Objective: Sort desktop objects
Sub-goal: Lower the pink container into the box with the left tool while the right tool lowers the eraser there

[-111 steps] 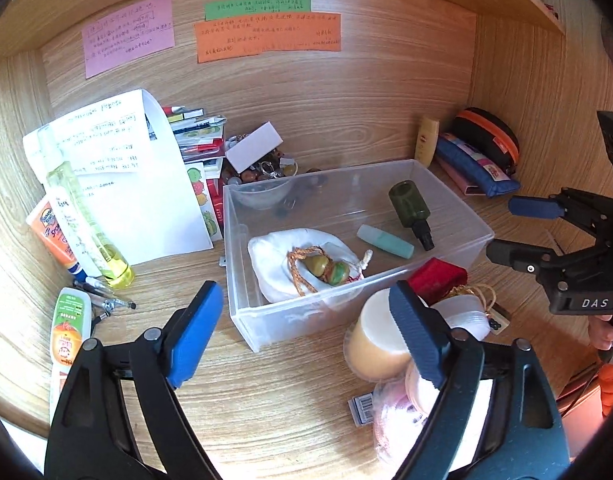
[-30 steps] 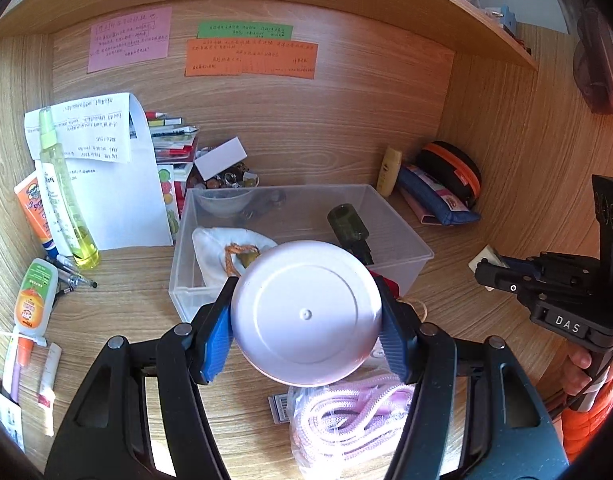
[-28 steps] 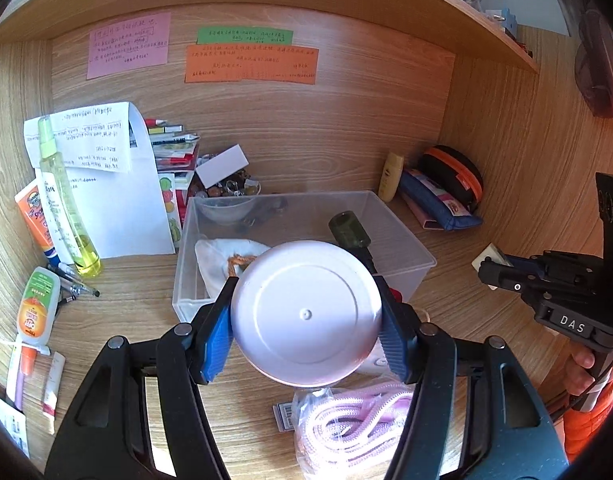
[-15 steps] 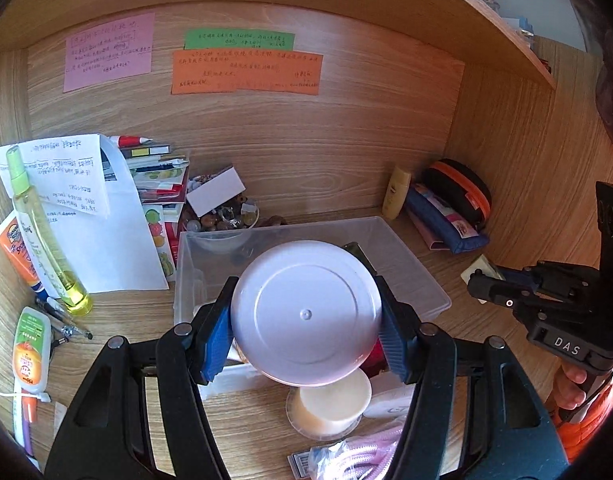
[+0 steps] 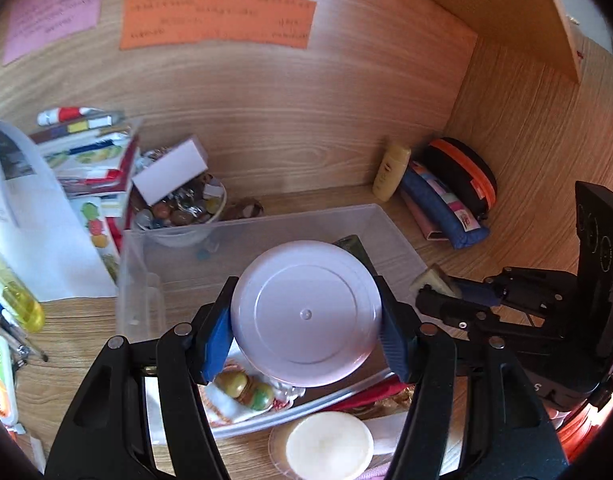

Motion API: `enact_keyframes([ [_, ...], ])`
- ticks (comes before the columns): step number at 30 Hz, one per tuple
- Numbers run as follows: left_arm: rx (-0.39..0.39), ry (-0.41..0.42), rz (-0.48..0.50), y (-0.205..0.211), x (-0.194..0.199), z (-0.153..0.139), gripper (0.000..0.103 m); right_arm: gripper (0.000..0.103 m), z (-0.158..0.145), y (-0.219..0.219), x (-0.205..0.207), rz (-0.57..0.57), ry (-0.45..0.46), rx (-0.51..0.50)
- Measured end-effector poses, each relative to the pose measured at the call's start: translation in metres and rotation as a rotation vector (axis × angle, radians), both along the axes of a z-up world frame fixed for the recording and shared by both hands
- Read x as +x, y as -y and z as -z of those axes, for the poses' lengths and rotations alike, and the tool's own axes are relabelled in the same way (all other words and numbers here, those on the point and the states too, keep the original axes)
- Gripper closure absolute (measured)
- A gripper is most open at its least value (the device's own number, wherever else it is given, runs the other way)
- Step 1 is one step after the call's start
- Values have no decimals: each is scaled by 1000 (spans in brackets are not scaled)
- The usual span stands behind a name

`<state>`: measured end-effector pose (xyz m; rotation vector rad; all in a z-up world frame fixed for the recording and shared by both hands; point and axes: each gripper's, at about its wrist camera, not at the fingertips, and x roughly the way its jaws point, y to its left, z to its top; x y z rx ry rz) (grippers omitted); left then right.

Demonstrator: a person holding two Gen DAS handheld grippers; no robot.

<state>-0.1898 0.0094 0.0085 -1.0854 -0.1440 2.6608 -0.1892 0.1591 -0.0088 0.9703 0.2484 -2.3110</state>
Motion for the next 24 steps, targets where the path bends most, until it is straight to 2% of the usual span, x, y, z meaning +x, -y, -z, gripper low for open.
enact_keyframes([
  [8,4,83,51,-12,-23,28,40,88,21,6,-21,5,58,45],
  [19,-119,94,45,-26,-29,45,41,88,34,18,-31,-4,64,98],
  [24,-139,93,38,-28,-32,49,40,88,36,22,-32,-10,55,133],
])
